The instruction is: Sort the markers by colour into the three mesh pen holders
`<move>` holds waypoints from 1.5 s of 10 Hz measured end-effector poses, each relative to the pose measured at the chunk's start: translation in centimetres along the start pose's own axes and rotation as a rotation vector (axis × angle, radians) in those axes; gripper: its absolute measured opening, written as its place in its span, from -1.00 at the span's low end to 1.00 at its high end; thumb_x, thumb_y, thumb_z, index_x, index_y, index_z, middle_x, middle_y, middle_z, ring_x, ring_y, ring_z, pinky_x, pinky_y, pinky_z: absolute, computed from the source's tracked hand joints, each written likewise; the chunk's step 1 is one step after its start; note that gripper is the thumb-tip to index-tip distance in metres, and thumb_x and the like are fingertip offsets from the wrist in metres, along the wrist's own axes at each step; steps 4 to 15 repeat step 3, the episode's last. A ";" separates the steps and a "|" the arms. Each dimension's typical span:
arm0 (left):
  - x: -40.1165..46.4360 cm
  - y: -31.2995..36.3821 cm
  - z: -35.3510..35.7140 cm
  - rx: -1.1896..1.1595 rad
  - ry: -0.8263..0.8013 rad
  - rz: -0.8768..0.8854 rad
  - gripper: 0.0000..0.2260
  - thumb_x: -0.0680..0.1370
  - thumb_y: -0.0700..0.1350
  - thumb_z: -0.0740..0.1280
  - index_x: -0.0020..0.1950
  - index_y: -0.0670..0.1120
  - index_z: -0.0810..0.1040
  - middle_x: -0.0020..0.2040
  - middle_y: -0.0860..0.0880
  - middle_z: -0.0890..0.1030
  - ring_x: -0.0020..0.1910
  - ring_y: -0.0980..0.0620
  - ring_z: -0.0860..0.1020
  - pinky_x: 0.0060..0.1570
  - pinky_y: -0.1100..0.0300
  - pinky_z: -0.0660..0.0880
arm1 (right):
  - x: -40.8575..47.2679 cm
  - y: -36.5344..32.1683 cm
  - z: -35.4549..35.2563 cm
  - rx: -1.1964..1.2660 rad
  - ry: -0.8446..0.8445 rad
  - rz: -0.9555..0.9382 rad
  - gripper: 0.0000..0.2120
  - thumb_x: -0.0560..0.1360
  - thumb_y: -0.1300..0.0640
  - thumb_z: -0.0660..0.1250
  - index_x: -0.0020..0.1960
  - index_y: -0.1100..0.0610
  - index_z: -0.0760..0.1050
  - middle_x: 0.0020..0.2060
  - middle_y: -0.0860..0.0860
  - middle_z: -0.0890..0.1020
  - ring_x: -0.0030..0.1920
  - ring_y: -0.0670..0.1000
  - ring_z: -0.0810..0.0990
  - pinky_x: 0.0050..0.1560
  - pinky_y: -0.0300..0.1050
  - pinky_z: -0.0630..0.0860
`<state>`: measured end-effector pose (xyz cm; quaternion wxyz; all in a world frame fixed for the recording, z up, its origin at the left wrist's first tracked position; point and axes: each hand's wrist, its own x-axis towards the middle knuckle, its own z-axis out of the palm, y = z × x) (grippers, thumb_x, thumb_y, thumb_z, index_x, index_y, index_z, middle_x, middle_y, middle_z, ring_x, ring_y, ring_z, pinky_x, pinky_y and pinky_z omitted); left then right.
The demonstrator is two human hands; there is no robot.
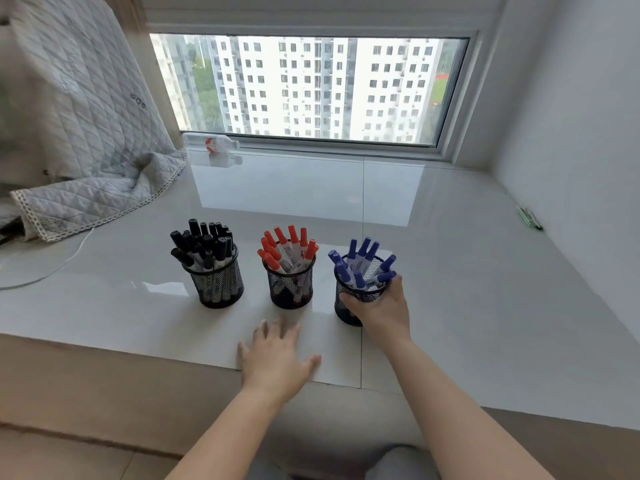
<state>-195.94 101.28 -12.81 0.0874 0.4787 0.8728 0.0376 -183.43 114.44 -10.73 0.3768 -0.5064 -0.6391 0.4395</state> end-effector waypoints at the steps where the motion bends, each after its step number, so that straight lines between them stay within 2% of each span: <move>1: -0.1 -0.1 0.3 0.008 -0.007 -0.012 -0.37 0.45 0.35 0.07 0.46 0.15 0.11 0.51 0.06 0.10 0.49 -0.06 0.02 0.37 -0.22 0.09 | 0.3 -0.1 0.3 0.002 0.004 0.005 -0.46 0.18 -0.02 0.53 -0.03 -0.09 0.24 -0.04 -0.16 0.55 -0.08 -0.09 0.56 -0.19 -0.19 0.42; 2: 0.0 -0.1 0.1 -0.017 -0.002 -0.013 -0.40 0.46 0.34 0.08 0.46 0.15 0.13 0.50 0.08 0.12 0.49 -0.04 0.02 0.37 -0.21 0.06 | 0.9 0.0 0.3 0.007 -0.024 0.028 -0.44 0.19 -0.01 0.54 0.01 -0.09 0.25 0.01 -0.13 0.55 -0.03 -0.07 0.56 -0.20 -0.23 0.41; 3: -1.5 -0.5 0.4 -0.109 0.165 0.013 -0.50 0.52 0.24 0.13 0.41 0.09 0.26 0.44 0.07 0.26 0.46 0.01 0.12 0.42 -0.04 0.10 | -0.1 0.4 -0.6 -0.066 -0.057 0.038 -0.27 0.24 0.03 0.54 0.29 0.02 0.24 0.23 -0.04 0.44 0.22 -0.02 0.44 0.13 -0.12 0.42; 15: -1.5 -0.5 0.4 -0.109 0.165 0.013 -0.50 0.52 0.24 0.13 0.41 0.09 0.26 0.44 0.07 0.26 0.46 0.01 0.12 0.42 -0.04 0.10 | -0.1 0.4 -0.6 -0.066 -0.057 0.038 -0.27 0.24 0.03 0.54 0.29 0.02 0.24 0.23 -0.04 0.44 0.22 -0.02 0.44 0.13 -0.12 0.42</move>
